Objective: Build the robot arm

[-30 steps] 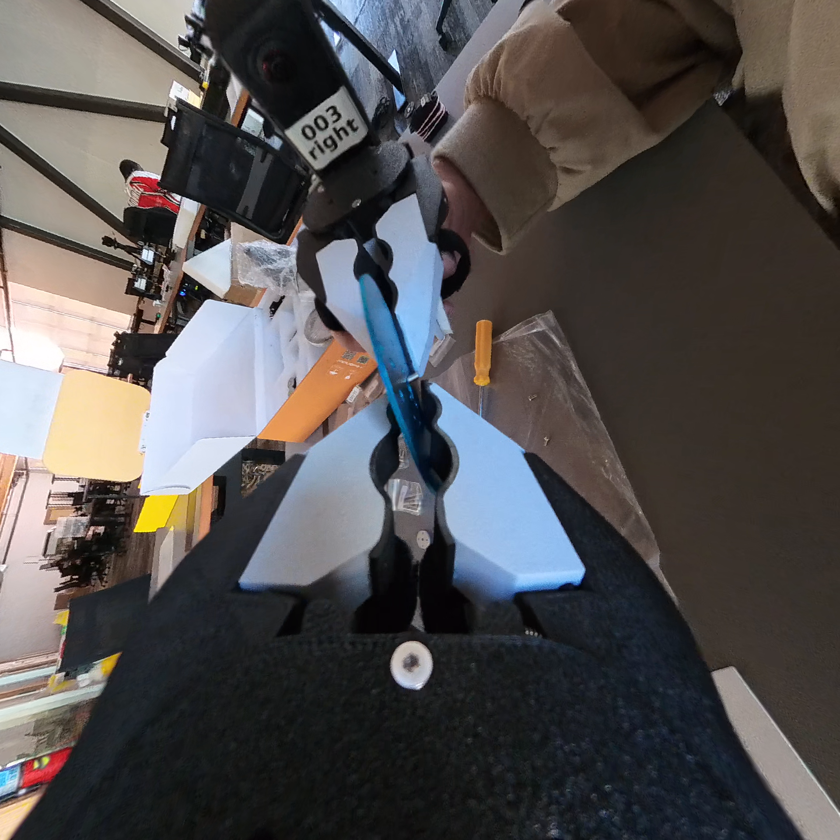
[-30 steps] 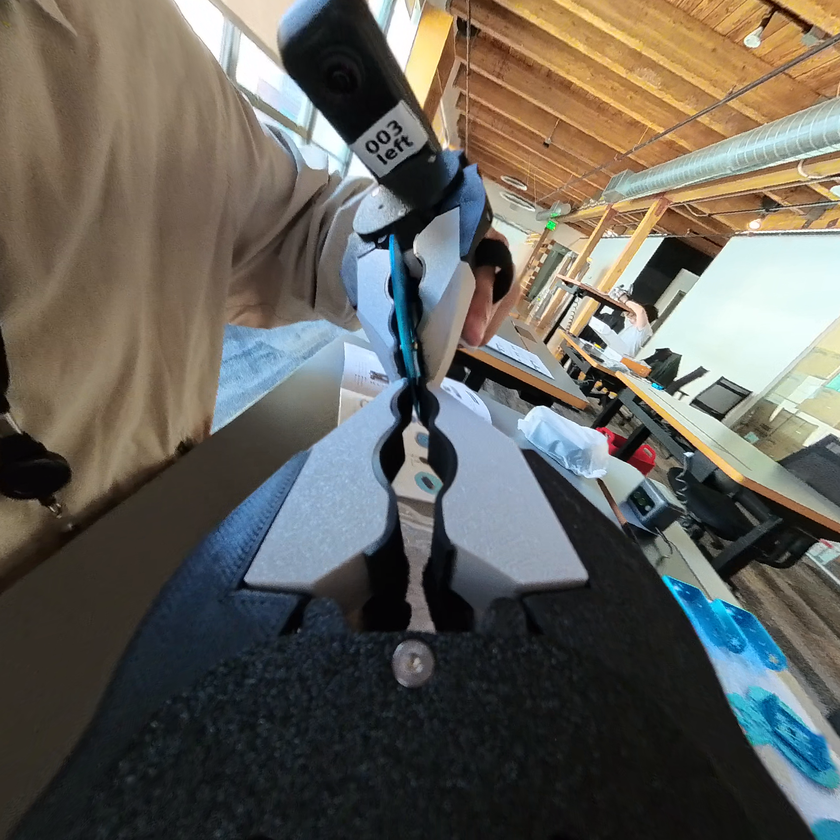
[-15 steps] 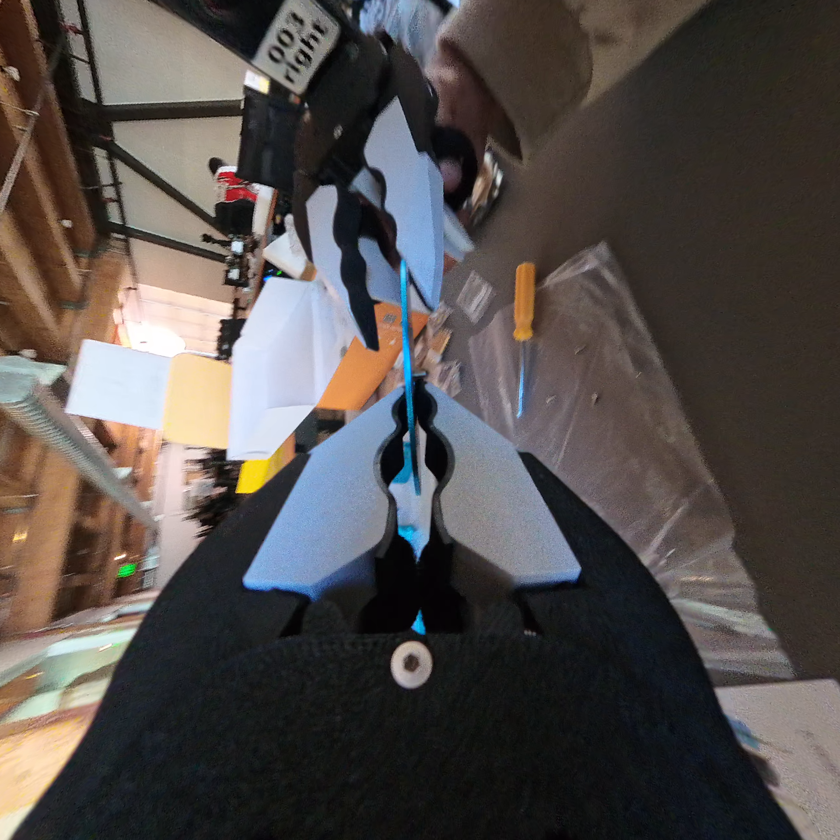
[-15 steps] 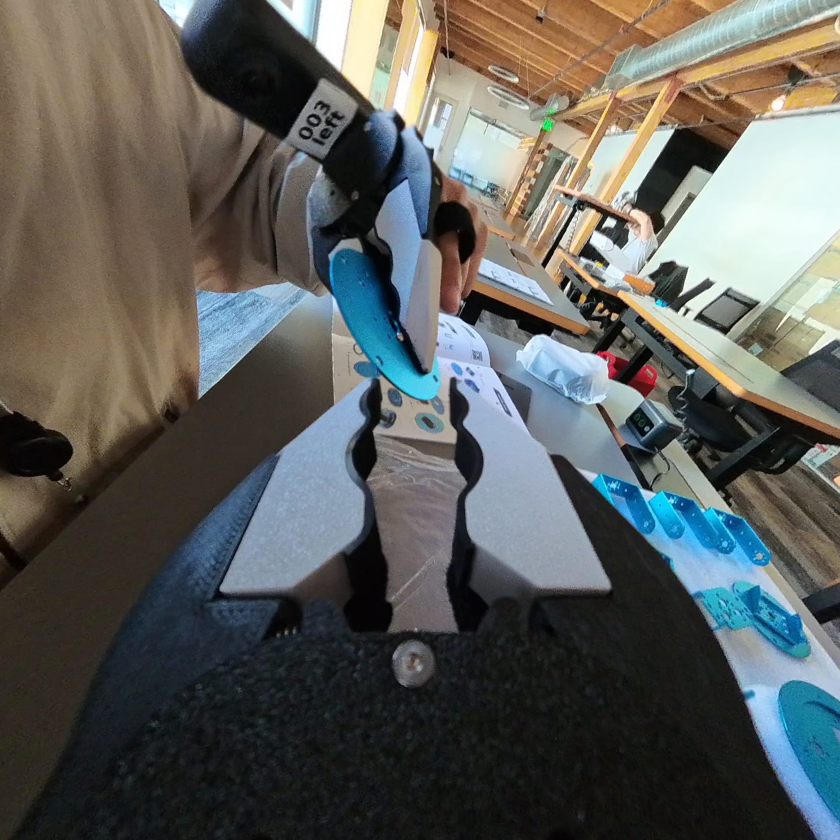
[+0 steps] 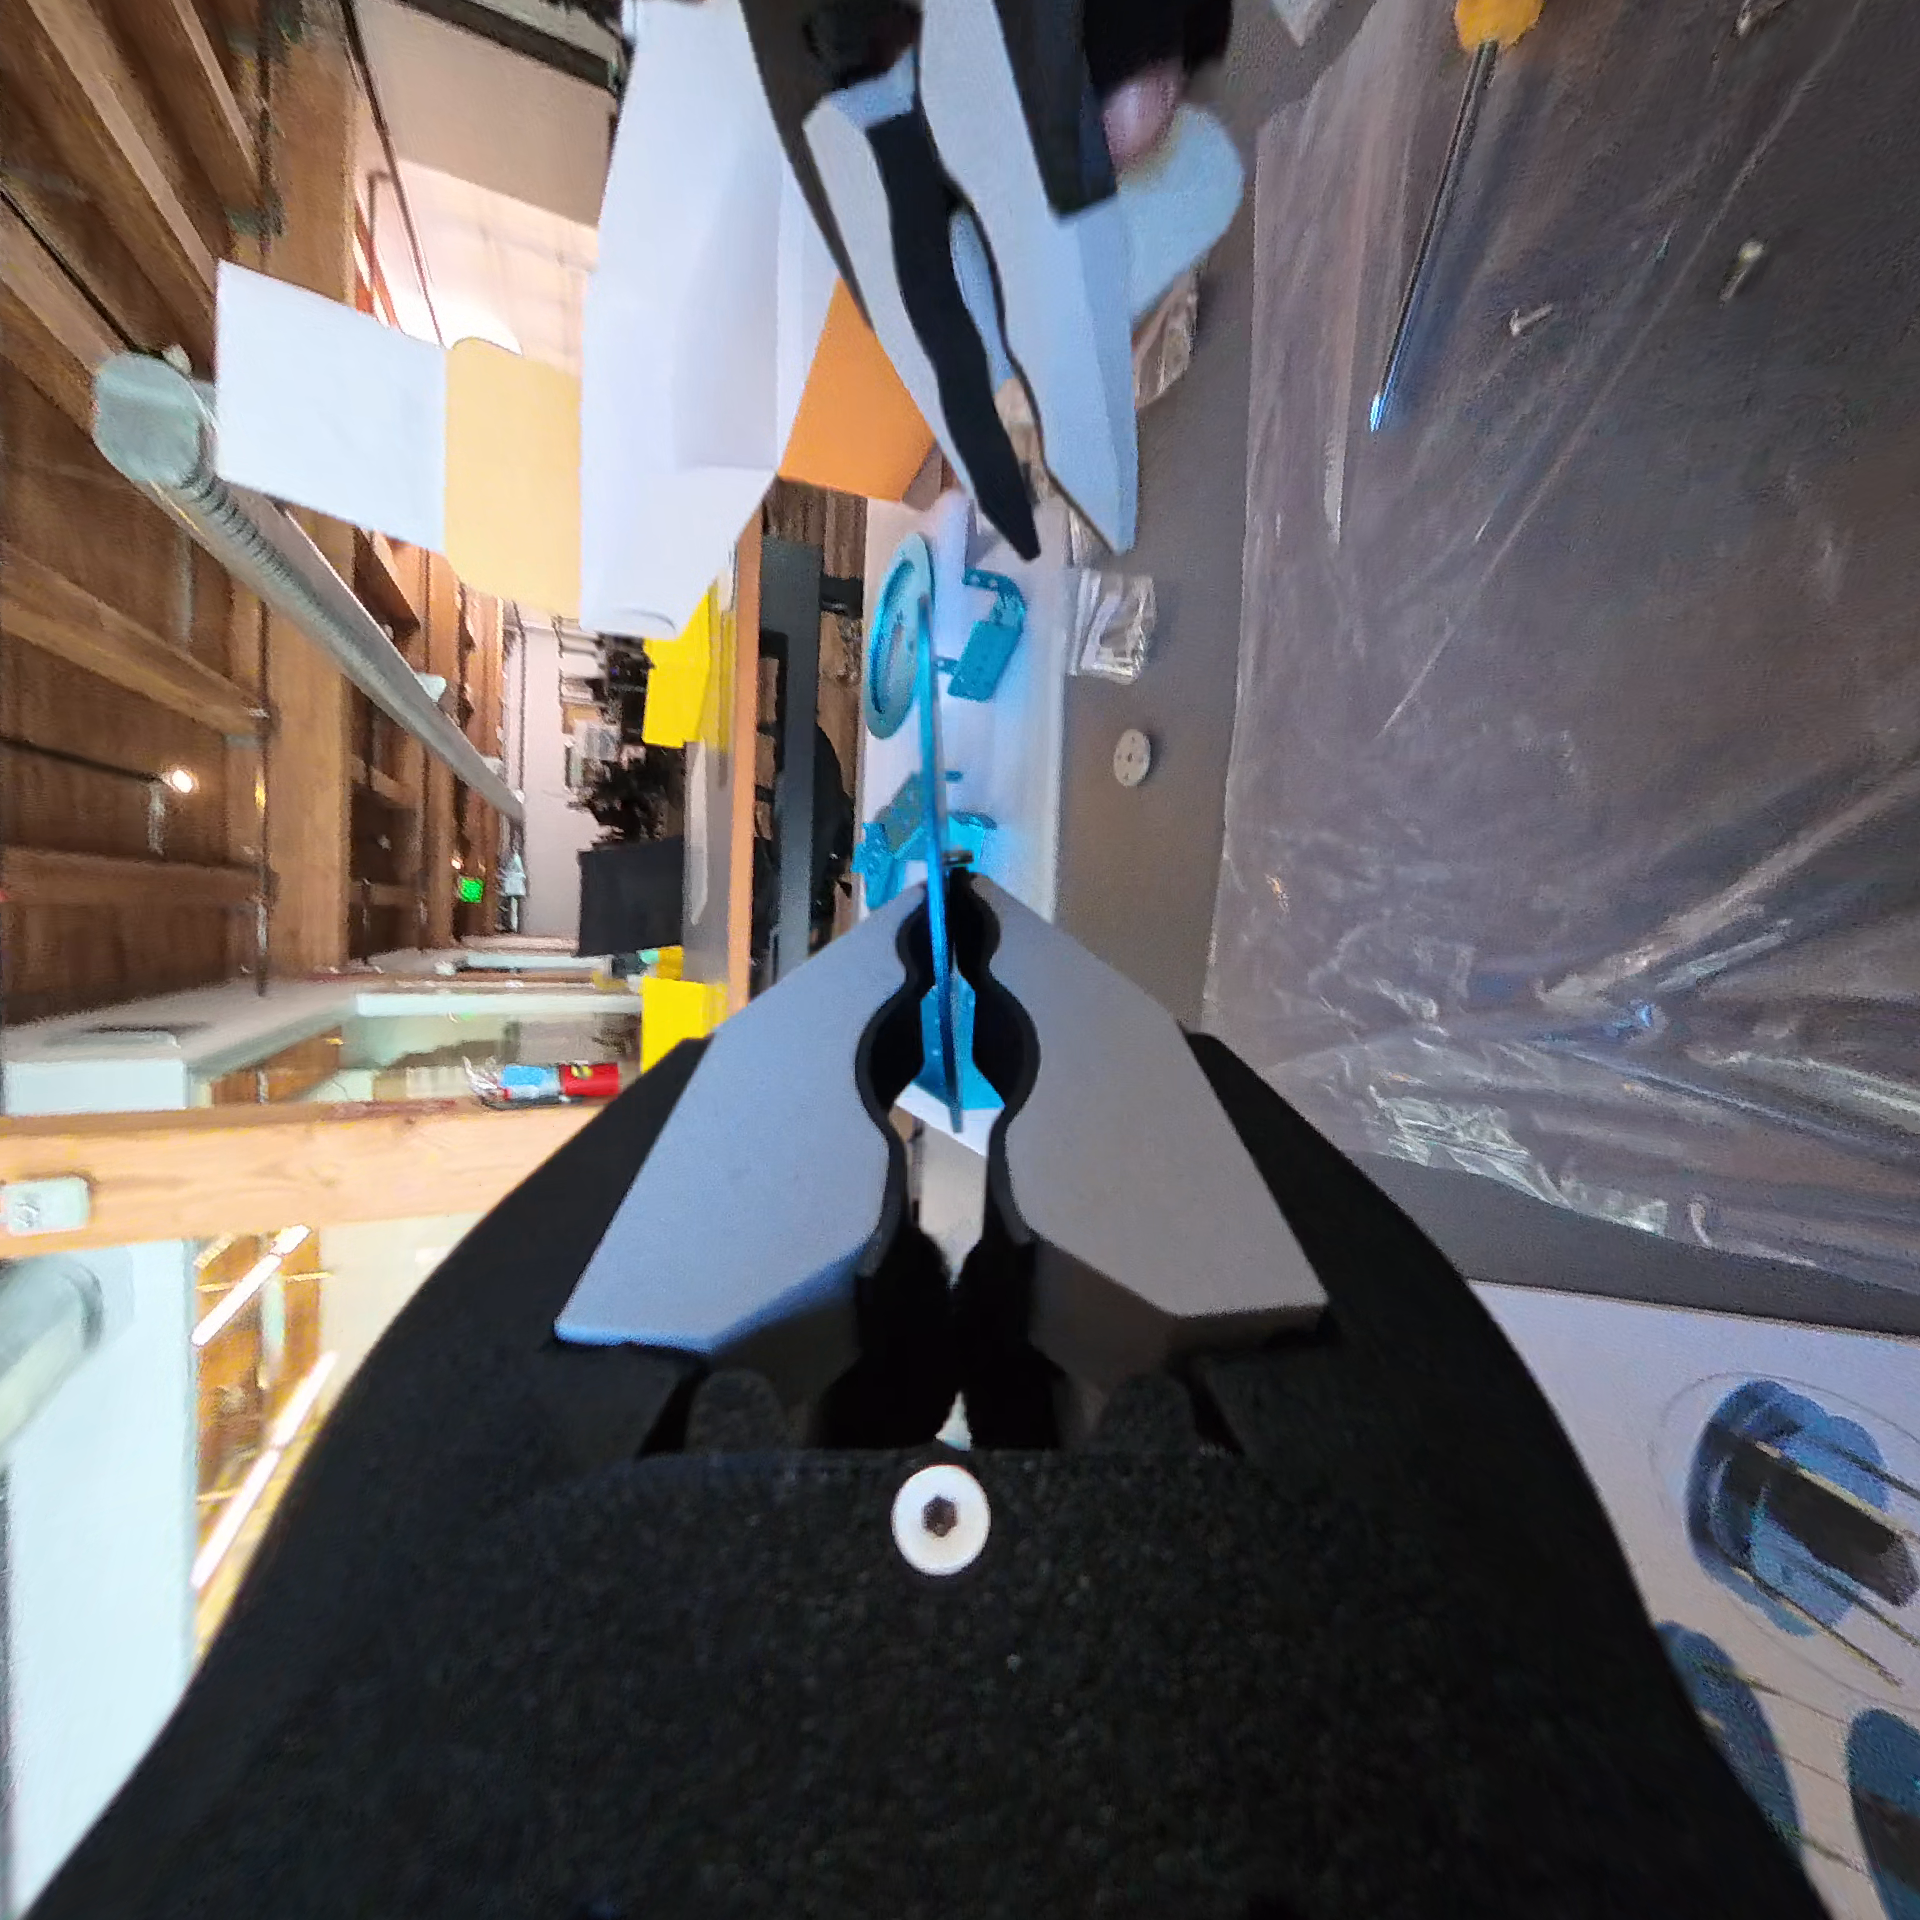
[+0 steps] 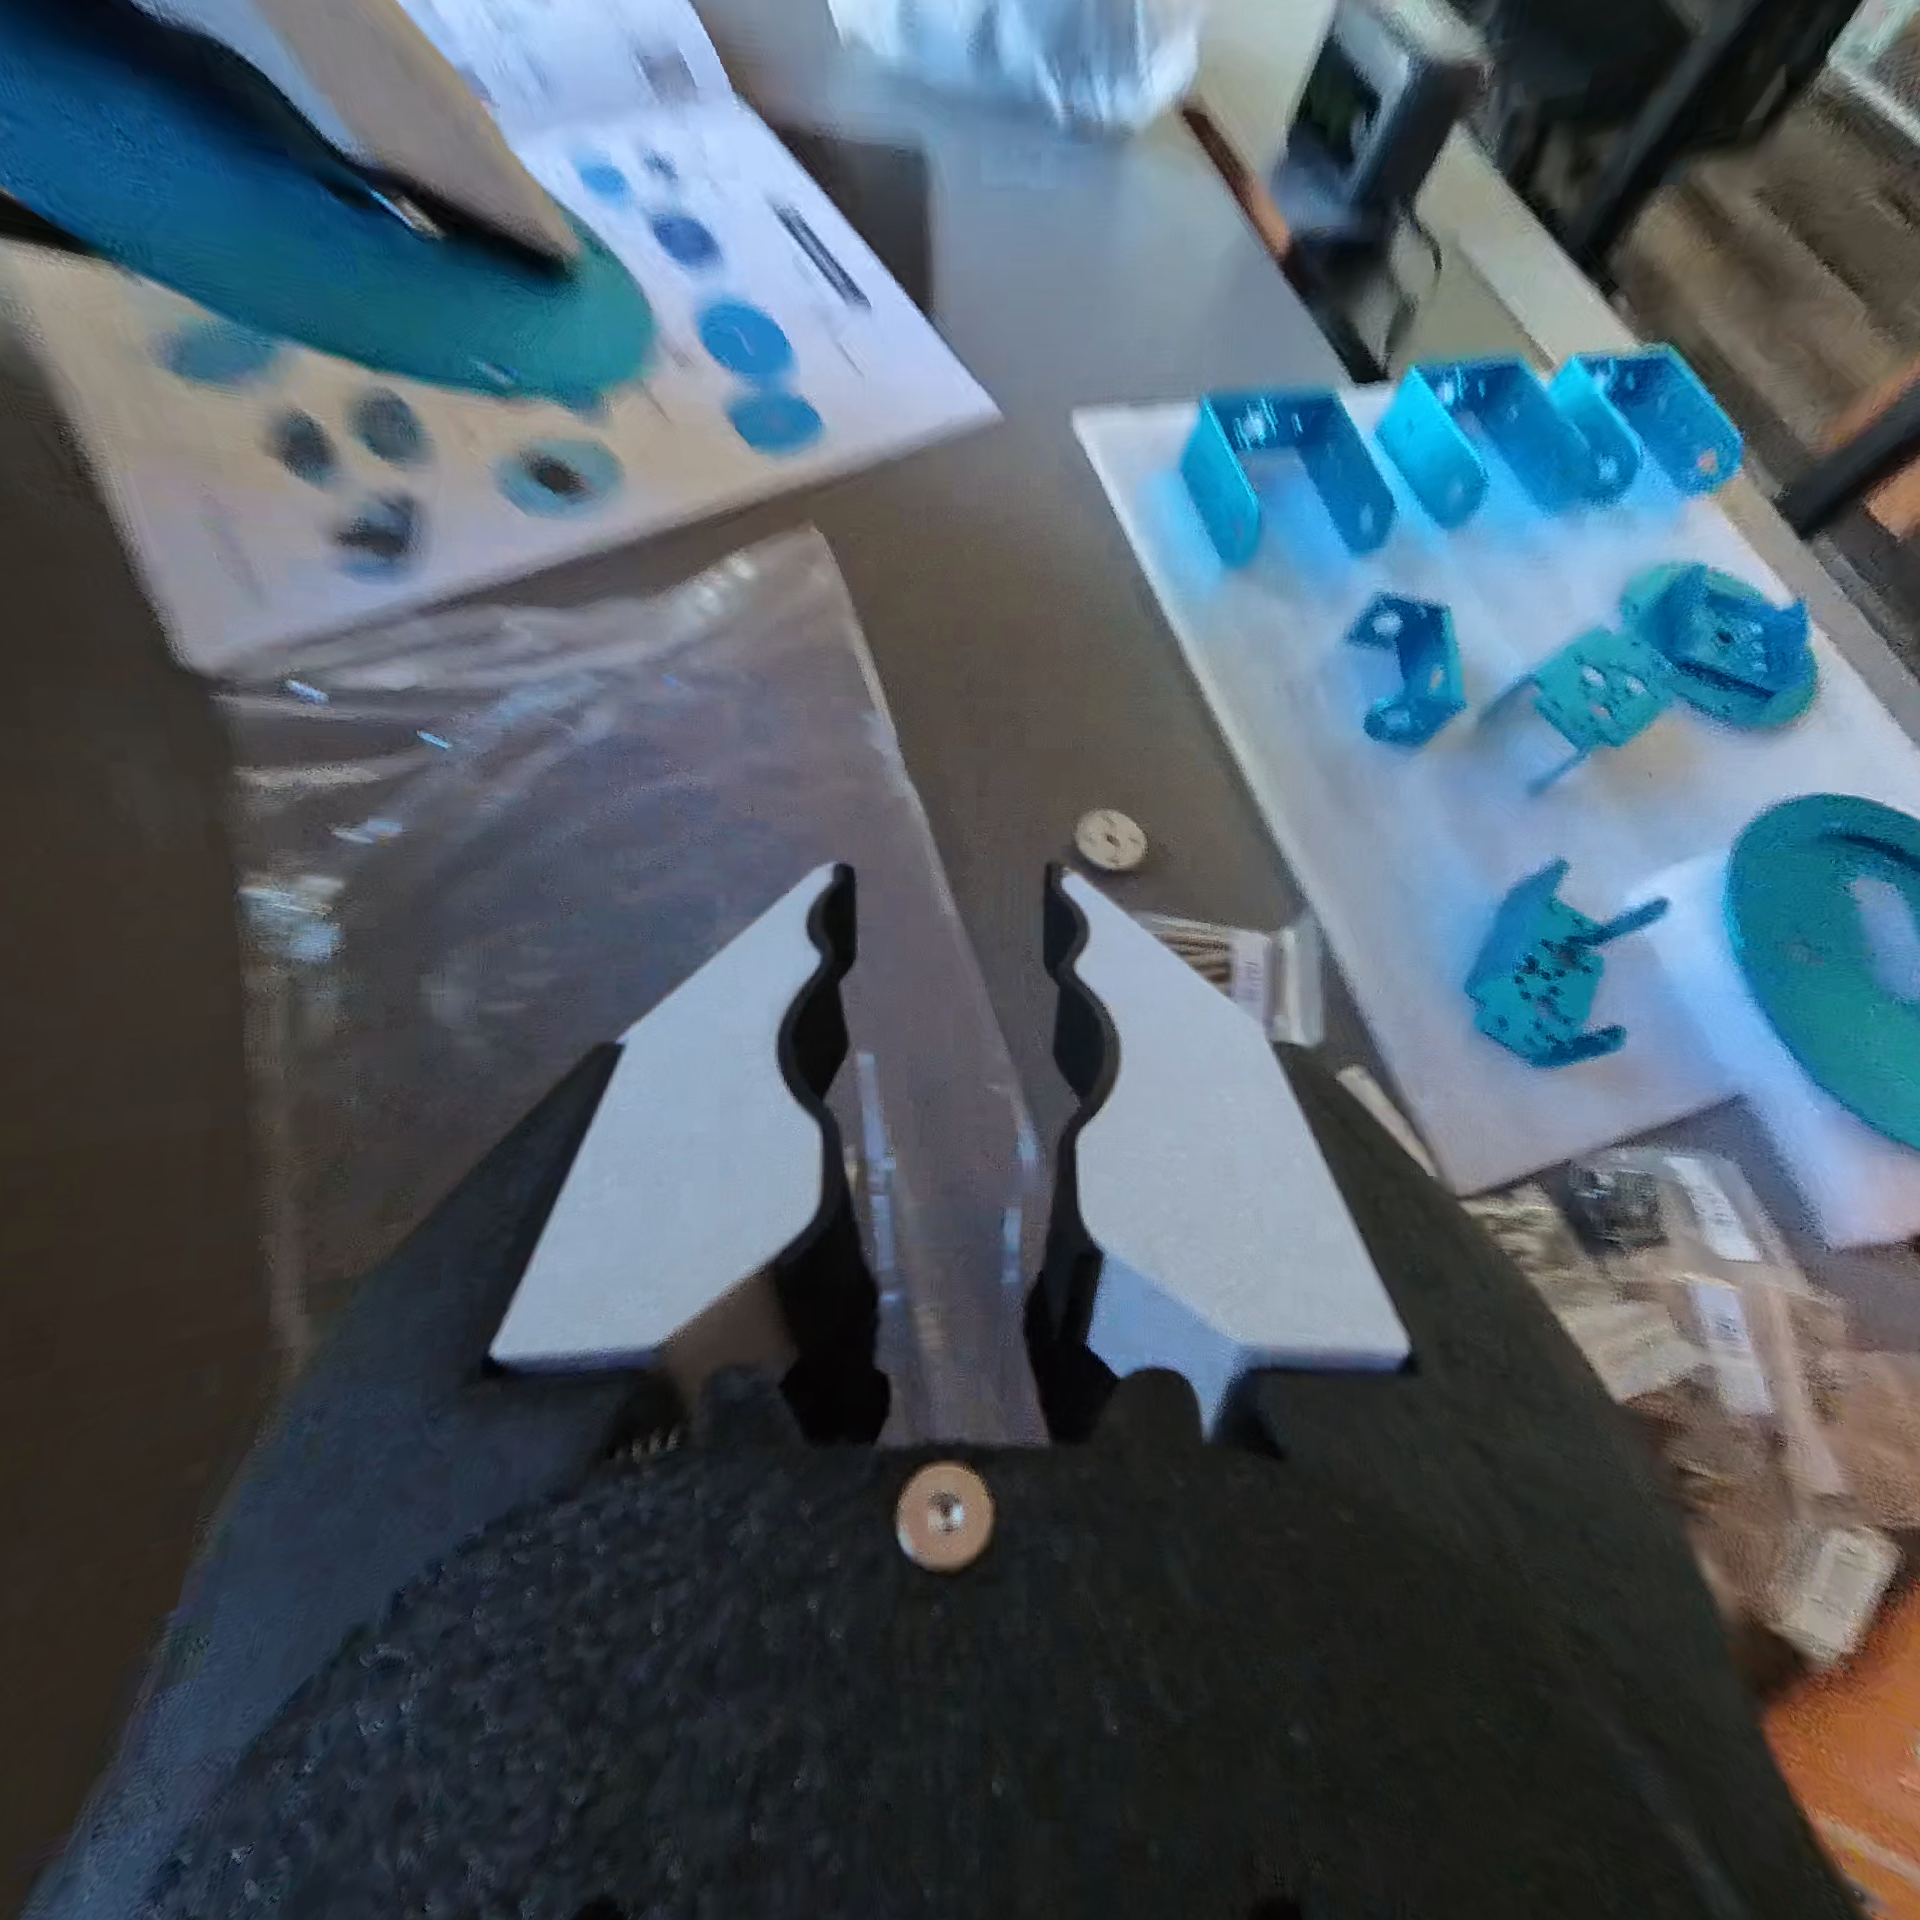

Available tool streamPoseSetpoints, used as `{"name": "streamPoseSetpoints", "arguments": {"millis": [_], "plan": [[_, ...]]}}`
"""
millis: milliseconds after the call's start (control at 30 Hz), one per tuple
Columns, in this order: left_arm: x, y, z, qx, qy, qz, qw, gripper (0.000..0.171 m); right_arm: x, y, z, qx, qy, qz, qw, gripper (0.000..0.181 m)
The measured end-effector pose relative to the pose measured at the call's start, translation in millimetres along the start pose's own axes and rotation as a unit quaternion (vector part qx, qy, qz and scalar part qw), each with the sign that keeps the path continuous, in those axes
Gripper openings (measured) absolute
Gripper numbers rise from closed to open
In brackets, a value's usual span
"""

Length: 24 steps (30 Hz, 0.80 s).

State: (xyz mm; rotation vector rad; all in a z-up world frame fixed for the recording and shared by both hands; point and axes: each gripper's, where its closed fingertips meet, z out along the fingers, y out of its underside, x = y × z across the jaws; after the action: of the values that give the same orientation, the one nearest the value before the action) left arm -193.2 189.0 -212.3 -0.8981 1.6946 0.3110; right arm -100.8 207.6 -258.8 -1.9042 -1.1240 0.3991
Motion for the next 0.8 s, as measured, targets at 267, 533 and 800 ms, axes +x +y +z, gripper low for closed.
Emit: {"name": "streamPoseSetpoints", "arguments": {"millis": [267, 533, 800], "plan": [[6, 24, -2, -0.030, -0.002, 0.002, 1.000, 0.001, 38, 28, 74, -0.107, -0.027, 0.009, 0.994, 0.032], [5, 26, -9, -0.032, -0.010, -0.016, 0.999, 0.001, 35, 22, 87, -0.086, -0.060, 0.060, 0.993, 0.035], [7, 11, -11, -0.012, 0.006, -0.126, 0.992, 0.001, -79, -80, 2, 0.200, -0.182, -0.135, 0.953, 0.032]]}}
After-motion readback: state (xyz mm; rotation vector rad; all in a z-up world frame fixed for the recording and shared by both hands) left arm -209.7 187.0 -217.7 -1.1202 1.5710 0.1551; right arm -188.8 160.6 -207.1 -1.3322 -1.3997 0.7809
